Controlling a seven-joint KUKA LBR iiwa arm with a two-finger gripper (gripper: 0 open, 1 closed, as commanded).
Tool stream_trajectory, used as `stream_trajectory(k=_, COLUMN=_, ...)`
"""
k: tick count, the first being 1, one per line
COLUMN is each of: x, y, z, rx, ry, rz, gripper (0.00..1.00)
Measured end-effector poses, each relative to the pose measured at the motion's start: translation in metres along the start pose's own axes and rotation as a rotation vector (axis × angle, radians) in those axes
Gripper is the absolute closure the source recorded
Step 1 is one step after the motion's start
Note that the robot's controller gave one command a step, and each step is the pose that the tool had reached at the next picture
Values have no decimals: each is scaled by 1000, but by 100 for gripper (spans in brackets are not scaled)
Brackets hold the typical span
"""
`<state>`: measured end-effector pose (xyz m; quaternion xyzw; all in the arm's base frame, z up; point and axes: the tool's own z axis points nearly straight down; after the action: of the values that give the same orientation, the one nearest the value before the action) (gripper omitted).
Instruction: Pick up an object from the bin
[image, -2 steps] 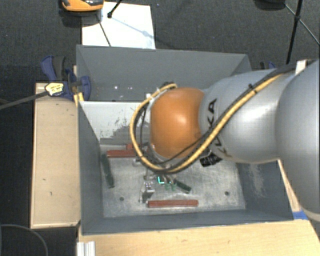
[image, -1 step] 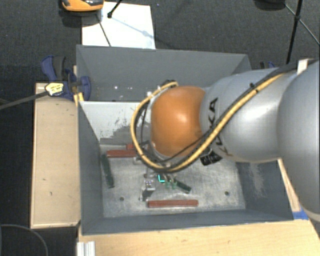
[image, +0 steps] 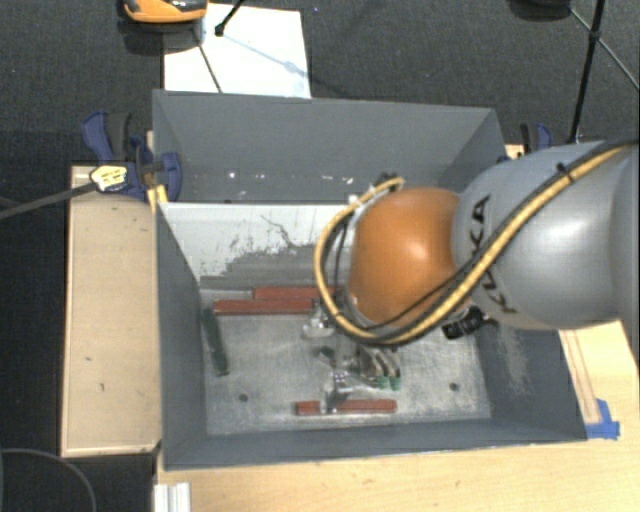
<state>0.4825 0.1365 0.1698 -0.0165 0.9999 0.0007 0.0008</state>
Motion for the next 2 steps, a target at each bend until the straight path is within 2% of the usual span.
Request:
stream_trajectory(k=1, x=5, y=-25, z=96, rx=-1, ry=-6, rz=-152, gripper=100)
stream_trajectory(k=2, x=5, y=-25, z=96, rx=-1, ry=-6, rz=-150, gripper=100)
